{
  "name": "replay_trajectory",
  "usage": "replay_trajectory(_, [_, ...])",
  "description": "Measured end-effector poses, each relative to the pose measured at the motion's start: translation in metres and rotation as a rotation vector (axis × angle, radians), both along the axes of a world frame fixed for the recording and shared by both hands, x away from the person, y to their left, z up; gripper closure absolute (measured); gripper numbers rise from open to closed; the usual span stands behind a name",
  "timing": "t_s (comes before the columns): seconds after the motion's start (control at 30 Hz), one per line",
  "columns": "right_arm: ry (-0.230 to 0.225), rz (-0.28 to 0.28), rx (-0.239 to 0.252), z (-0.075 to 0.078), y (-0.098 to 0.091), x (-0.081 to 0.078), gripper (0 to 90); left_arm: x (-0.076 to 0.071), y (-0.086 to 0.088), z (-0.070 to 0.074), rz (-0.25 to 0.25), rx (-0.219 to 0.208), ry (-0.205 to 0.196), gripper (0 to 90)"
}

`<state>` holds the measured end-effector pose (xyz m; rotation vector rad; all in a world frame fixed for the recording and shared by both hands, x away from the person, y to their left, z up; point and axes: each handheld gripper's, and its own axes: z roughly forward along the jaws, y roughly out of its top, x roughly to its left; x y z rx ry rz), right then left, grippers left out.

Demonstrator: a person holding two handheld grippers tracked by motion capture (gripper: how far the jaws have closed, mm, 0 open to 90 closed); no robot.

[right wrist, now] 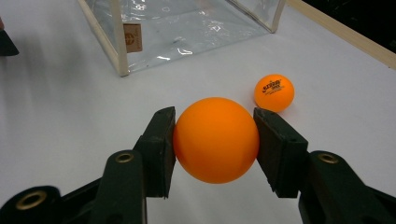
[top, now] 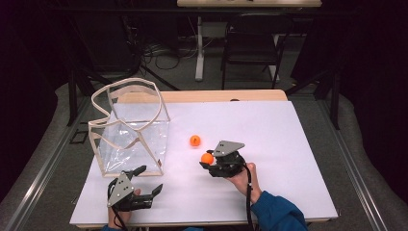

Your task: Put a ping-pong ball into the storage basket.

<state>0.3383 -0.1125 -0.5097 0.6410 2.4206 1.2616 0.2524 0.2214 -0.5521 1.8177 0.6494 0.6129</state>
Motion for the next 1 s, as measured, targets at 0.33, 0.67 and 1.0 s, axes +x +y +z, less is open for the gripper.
replay_trajectory(0.33, [-0.010,0.012,0.001,0.008,0.003,0.007,50.9,0.000,-0.001,0.000,-0.007,-0.001,0.001,15.7])
replay_trajectory(0.67, [-0.008,0.025,0.001,0.016,0.008,0.014,50.9,0.000,0.000,0.000,-0.010,-0.006,-0.001,15.7])
replay_trajectory(1.0, [0.003,0.038,0.015,0.023,0.013,0.021,50.9,0.000,0.000,0.000,-0.006,-0.005,-0.003,15.7])
